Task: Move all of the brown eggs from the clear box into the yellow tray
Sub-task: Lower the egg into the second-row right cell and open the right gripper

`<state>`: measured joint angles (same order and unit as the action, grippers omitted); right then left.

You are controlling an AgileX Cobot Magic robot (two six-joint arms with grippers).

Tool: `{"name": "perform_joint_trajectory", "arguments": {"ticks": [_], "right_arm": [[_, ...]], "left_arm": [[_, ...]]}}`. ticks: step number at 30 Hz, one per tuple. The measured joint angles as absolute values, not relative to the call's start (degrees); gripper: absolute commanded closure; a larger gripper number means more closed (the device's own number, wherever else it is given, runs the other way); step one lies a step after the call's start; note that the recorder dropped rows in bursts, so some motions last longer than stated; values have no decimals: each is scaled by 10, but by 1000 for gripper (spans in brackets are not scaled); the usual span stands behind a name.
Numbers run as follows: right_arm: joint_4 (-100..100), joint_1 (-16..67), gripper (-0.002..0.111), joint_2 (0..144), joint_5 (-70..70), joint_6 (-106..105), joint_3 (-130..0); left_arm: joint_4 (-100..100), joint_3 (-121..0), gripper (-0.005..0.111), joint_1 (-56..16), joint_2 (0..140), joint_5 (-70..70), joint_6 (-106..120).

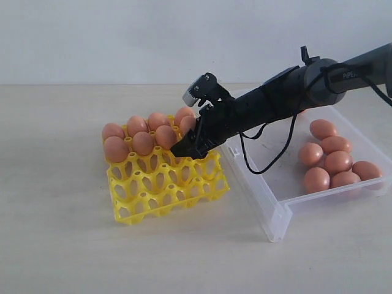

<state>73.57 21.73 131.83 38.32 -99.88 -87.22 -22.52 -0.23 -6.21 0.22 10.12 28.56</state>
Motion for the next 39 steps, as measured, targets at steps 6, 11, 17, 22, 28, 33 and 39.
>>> {"name": "perform_joint_trajectory", "arguments": {"ticks": [6,11,17,22,28,33,39], "right_arm": [[736,217,41,1315,377,-999,-871],[726,217,41,1306,369,-999,-868],[717,216,41,1292,369,-998,-866],[715,214,41,1291,379,-993,-866],[712,214,41,1290,366,-983,-866],[712,214,41,1289,376,-972,-866],[698,214,51,1282,369,-963,-866]], "left_arm": [[-225,-2,29,-62,2,101,286],[-225,-2,29,-62,2,101,286],[-225,-2,29,-62,2,101,286],[-225,-2,29,-62,2,101,286],[-225,-2,29,-62,2,101,286],[-225,-2,29,-62,2,101,286],[-225,-2,29,-62,2,101,286]]}}
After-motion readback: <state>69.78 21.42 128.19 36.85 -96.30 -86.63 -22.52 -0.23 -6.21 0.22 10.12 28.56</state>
